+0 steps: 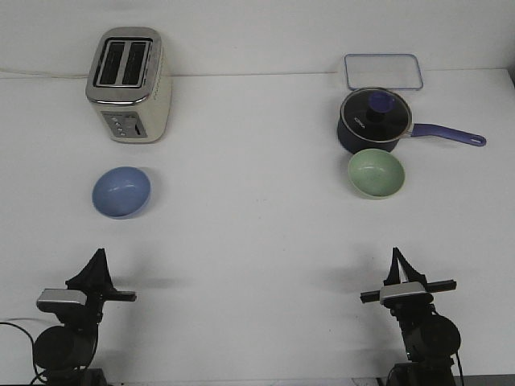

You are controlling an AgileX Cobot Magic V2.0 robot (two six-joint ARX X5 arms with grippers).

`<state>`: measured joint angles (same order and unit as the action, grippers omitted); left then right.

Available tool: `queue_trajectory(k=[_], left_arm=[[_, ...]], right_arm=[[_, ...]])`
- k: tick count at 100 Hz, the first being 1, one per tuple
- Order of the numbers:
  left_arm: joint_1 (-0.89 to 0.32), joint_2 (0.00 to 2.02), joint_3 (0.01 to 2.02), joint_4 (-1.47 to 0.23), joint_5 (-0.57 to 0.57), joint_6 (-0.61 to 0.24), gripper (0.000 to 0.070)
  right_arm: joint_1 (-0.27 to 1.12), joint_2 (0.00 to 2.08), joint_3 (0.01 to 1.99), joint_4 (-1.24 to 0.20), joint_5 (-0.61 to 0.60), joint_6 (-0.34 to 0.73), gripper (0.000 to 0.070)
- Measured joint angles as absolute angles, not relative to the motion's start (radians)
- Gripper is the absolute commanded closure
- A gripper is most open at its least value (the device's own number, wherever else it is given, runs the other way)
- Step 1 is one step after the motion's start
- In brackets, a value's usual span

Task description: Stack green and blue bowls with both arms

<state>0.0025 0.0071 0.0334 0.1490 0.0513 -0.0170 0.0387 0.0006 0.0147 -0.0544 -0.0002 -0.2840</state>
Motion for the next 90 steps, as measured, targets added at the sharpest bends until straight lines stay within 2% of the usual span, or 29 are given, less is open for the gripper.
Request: queue_trajectory(k=[90], left_arm=[[0.002, 0.007, 0.033, 0.149, 0.051, -0.017, 0.0685]], right_arm=[[0.039, 0.001, 0.015, -0.034, -0.014, -0.276, 0.07]])
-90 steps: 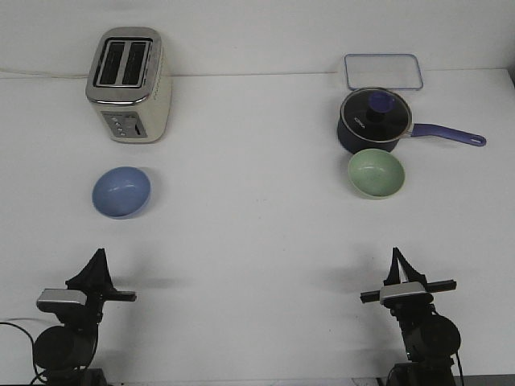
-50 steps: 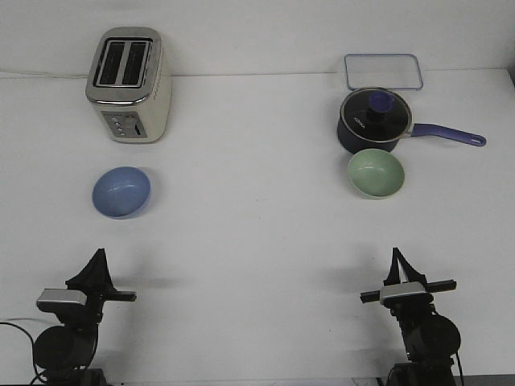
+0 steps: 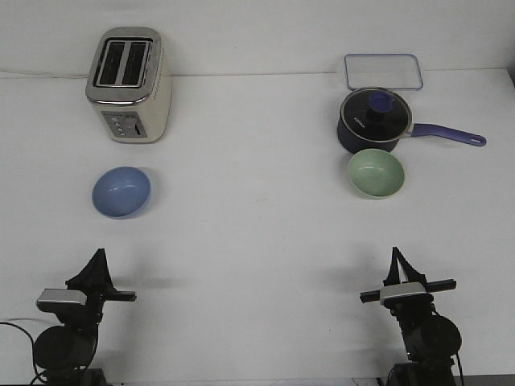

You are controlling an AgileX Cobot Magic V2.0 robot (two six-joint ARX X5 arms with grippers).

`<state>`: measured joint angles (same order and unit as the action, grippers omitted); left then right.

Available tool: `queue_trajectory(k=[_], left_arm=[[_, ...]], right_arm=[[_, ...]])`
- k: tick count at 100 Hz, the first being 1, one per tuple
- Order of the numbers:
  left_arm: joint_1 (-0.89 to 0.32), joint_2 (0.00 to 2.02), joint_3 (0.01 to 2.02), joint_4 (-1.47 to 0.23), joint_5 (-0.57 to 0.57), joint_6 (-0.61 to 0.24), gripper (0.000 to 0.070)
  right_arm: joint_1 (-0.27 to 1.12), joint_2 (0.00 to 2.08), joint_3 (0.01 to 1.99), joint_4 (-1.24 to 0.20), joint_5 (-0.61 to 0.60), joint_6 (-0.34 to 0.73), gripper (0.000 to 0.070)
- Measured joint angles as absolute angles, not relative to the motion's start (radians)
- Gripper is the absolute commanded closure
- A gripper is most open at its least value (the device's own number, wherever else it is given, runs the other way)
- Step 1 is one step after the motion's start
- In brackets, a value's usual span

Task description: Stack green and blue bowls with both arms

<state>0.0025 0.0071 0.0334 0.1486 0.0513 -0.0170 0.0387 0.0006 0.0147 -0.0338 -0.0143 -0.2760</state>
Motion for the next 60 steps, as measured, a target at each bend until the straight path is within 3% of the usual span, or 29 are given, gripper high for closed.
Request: queue_trajectory(k=[11, 36, 60], left_arm=[[0.002, 0.007, 0.033, 0.149, 0.051, -0.017, 0.0685], [0.002, 0.007, 0.033, 0.149, 0.051, -0.017, 0.0685], [0.002, 0.007, 0.033, 0.149, 0.051, -0.017, 0.0685]], right_arm=[[0.039, 0.001, 0.015, 0.007, -0.027, -0.178, 0.07], [0.039, 0.009, 0.054, -0.03, 0.104, 0.211, 0.07], [0.038, 0.229, 0.387, -0.239, 0.109, 0.338, 0.07]])
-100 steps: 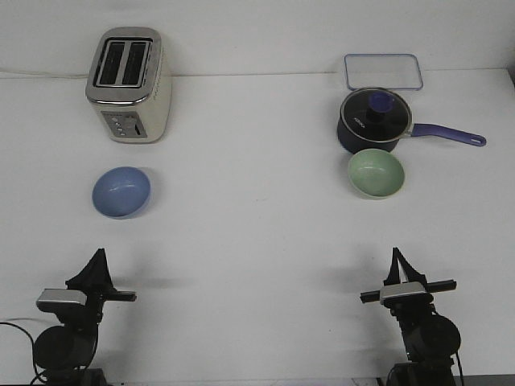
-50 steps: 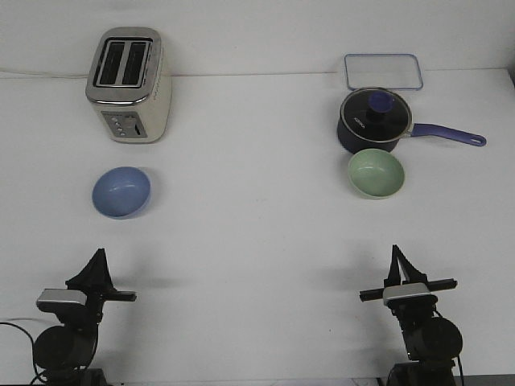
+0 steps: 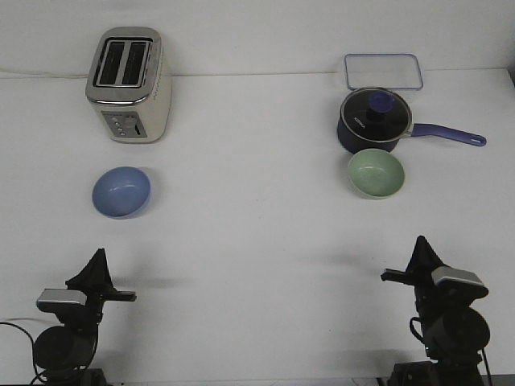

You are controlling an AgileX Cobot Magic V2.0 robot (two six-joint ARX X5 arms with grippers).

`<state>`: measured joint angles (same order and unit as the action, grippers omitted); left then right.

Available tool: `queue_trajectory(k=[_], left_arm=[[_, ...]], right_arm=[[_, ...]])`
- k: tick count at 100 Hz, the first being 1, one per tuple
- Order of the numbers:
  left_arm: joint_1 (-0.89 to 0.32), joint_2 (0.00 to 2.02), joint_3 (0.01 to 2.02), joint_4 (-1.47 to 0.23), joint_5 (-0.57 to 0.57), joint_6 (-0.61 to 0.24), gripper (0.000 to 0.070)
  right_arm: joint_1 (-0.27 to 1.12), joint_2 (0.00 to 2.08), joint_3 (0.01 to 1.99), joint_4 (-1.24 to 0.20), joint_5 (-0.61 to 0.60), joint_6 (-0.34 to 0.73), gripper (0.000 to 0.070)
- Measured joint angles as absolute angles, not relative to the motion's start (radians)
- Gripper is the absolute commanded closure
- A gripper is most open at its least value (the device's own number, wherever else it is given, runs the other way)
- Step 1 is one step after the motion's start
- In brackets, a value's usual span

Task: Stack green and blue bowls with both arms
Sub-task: 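Reach the right gripper to the pale green bowl and grasp its rim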

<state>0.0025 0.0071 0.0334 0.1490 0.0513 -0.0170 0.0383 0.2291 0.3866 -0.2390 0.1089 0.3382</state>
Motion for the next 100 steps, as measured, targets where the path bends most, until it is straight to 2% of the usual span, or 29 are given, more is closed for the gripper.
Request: queue_trajectory(k=[3, 6, 15, 18, 21, 52, 64, 100], left_arm=[[0.002, 0.007, 0.033, 0.149, 0.051, -0.017, 0.0685], [0.002, 0.007, 0.033, 0.149, 0.051, -0.017, 0.0685], [0.002, 0.007, 0.033, 0.149, 0.051, -0.017, 0.0685], [0.002, 0.007, 0.033, 0.149, 0.051, -0.017, 0.0685], [0.002, 0.007, 0.033, 0.149, 0.051, -0.017, 0.0685], [0.002, 0.007, 0.033, 0.149, 0.051, -0.017, 0.0685], [0.002, 0.007, 0.033, 0.149, 0.051, -0.017, 0.0685], [0.002, 0.007, 0.033, 0.149, 0.051, -0.017, 0.0685]], right_arm=[[0.038, 0.274, 0.434, -0.271, 0.109, 0.337, 0.0678], [0.038, 0.324, 0.482, -0.302, 0.109, 0.331, 0.0625], [0.038, 0.484, 0.627, -0.382, 0.109, 0.299, 0.031], [0.038, 0.535, 0.674, -0.408, 0.109, 0.289, 0.0247], [0.038, 0.589, 0.723, -0.435, 0.109, 0.283, 0.0217], [-0.009, 1.152, 1.137, -0.641, 0.067, 0.194, 0.0192], [-0.049, 1.352, 1.266, -0.654, 0.067, 0.17, 0.0192], [-0.113, 1.748, 1.39, -0.649, 0.044, 0.113, 0.0192]])
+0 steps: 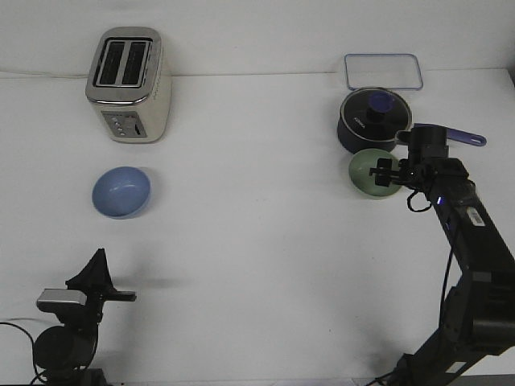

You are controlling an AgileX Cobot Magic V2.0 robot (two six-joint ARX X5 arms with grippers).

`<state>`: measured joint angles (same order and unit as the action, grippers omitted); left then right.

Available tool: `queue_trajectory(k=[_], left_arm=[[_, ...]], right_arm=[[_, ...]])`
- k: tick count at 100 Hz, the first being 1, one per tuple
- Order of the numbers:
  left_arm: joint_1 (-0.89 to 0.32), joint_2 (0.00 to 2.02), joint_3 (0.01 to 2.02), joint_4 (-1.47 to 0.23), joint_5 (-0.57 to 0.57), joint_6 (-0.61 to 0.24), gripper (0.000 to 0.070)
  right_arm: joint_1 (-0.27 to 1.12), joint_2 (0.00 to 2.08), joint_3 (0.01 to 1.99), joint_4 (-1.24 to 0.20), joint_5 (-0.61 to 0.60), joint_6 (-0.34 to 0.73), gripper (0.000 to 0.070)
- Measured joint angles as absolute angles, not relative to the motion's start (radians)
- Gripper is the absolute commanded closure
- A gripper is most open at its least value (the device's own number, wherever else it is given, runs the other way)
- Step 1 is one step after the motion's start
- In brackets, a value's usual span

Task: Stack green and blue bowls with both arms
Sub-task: 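Reach the right gripper to the pale green bowl and grasp its rim, then carry the green bowl toward the robot and set it down, releasing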

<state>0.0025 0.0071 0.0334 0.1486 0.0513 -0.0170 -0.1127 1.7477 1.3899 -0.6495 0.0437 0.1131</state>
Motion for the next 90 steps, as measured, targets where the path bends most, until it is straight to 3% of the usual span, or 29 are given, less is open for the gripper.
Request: queue_trajectory(k=[12, 16, 33, 69, 90], left_arm=[[0.002, 0.007, 0.033, 0.149, 0.051, -0.017, 0.0685], [0.002, 0.007, 0.033, 0.149, 0.051, -0.017, 0.0685], [0.002, 0.007, 0.033, 0.149, 0.051, -0.017, 0.0685], [0.002, 0.007, 0.033, 0.149, 0.051, -0.017, 0.0685], [0.002, 0.007, 0.033, 0.149, 0.051, -0.017, 0.0685]], right_arm=[[-0.118, 1.809, 1.39, -0.625, 0.018, 0.109, 0.0198], [-0.118, 1.823, 1.39, -0.618, 0.017, 0.109, 0.0236], [-0.119, 1.848, 1.39, -0.616, 0.001, 0.109, 0.07], [-0.12, 1.797, 1.405, -0.642, -0.033, 0.101, 0.07], [-0.12, 1.586, 1.395, -0.698, -0.14, 0.094, 0.07]])
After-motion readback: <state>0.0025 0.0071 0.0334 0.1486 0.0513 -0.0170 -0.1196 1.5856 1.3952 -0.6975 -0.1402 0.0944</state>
